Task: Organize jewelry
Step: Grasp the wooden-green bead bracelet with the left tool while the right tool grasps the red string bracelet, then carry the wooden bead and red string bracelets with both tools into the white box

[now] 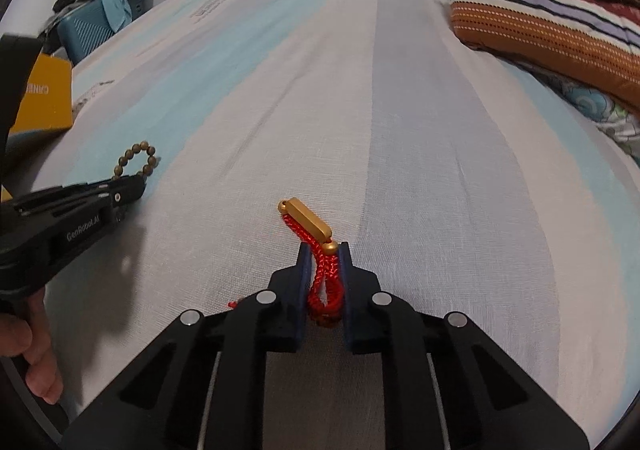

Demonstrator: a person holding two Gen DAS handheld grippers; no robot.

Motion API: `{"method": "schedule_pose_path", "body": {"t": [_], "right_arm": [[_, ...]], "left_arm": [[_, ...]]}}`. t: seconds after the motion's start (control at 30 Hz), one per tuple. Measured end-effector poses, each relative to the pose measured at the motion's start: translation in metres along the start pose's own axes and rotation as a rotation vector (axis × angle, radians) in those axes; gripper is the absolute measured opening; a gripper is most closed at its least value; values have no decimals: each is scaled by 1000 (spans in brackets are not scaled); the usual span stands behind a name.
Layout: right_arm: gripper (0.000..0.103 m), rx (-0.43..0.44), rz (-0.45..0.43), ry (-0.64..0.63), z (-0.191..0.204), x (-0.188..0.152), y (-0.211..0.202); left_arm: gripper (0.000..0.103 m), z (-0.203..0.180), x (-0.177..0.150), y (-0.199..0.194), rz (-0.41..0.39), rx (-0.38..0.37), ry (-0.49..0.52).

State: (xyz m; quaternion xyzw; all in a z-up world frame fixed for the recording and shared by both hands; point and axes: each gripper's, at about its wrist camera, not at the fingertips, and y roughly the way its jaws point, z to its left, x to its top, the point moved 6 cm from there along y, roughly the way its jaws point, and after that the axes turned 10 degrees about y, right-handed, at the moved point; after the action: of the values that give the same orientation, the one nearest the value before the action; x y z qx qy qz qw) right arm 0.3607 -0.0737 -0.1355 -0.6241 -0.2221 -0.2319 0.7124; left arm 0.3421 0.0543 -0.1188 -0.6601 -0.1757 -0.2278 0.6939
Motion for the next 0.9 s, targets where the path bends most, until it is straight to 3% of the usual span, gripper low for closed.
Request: {"method": "schedule_pose_path", "body": {"t": [0.9], "right_arm": [[12,-19,-109,24,-9,14,-65]], "left_arm": [[7,-11,-2,-67,-82,1,26]]}}
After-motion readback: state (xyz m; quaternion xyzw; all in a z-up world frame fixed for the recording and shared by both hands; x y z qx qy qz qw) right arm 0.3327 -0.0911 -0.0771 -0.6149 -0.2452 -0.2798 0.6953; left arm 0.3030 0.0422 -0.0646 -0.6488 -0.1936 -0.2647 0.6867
